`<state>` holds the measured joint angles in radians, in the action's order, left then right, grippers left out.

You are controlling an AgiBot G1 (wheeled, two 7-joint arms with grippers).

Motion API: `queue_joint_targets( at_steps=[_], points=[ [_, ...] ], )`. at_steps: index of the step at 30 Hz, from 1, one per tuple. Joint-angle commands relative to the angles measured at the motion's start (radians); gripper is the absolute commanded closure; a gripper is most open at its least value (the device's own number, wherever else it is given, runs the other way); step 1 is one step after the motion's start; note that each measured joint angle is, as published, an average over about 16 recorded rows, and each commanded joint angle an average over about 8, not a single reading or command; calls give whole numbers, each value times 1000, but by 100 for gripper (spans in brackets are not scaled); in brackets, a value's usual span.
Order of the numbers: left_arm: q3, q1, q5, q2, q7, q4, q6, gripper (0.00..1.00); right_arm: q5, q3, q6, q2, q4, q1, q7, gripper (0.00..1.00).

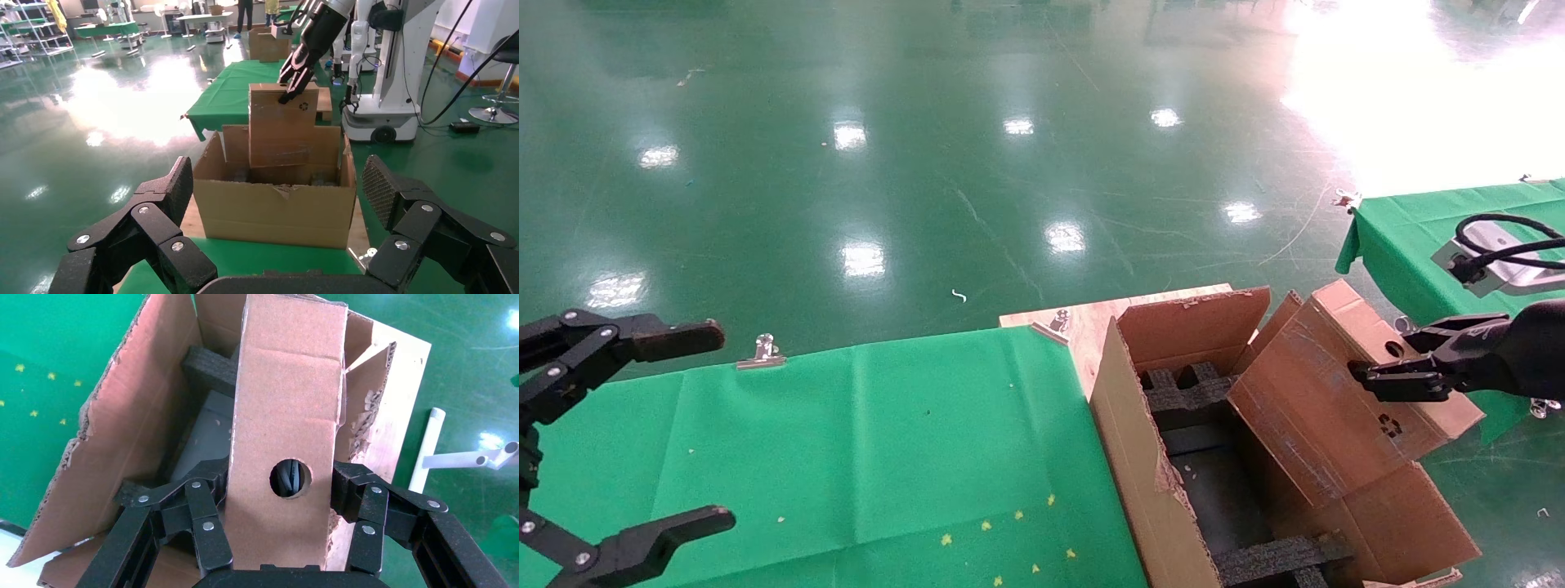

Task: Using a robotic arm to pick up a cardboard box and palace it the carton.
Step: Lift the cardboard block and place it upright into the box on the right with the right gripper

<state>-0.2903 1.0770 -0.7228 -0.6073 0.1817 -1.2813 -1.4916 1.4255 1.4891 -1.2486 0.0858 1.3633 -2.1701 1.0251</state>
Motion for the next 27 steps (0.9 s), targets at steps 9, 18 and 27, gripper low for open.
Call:
queue_joint_targets(
  at_steps=[9,18,27],
  points=[
    [0,0,0,0,0,0,0,0,3,-2,-6,12,-15,-2,-9,100],
    [-1,0,0,0,0,1,0,0,54,23,13,39,-27,21,137,100],
    [-1,1,1,0,-1,1,0,0,146,40,48,65,-13,34,287,100]
  ],
)
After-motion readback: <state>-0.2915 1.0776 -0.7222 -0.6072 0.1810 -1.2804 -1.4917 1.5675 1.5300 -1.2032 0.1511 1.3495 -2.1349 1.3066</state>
